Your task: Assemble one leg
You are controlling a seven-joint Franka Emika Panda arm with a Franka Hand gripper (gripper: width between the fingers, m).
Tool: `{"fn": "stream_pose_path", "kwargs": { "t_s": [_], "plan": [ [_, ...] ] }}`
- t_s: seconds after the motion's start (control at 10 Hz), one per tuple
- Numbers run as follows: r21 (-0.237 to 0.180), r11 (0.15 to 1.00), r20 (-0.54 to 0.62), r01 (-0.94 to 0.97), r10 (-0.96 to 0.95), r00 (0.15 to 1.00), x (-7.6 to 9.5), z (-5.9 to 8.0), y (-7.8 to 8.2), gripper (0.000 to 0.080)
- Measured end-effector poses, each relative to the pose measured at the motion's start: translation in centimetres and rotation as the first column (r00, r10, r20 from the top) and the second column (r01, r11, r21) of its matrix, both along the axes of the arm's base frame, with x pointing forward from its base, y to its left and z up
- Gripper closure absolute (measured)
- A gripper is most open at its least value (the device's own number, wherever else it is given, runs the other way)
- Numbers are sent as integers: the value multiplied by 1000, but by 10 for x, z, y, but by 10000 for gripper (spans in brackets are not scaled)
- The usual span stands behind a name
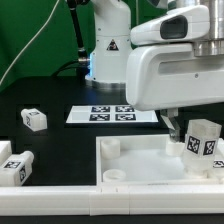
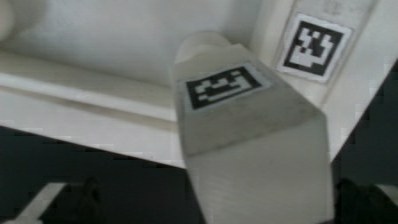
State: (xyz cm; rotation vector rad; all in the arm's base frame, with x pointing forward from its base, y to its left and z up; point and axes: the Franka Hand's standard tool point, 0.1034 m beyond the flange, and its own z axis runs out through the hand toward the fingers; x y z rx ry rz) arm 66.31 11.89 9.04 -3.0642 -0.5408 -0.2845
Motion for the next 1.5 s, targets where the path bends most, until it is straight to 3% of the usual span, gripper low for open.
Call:
{"fn": "stream_pose_path", "kwargs": {
  "t_s": [0.5,0.8,1.2,1.5],
  "plan": [
    [-1,1000,-11,11,-11,1000,-6,-1,-5,151],
    [-1,1000,-13,12,-12,1000,-7,-2,-6,518],
    [1,1000,-13,22,-22,1000,-7,-2,-6,515],
    [34,977,-27,213,-212,977,-7,-2,-6,515]
  ]
}}
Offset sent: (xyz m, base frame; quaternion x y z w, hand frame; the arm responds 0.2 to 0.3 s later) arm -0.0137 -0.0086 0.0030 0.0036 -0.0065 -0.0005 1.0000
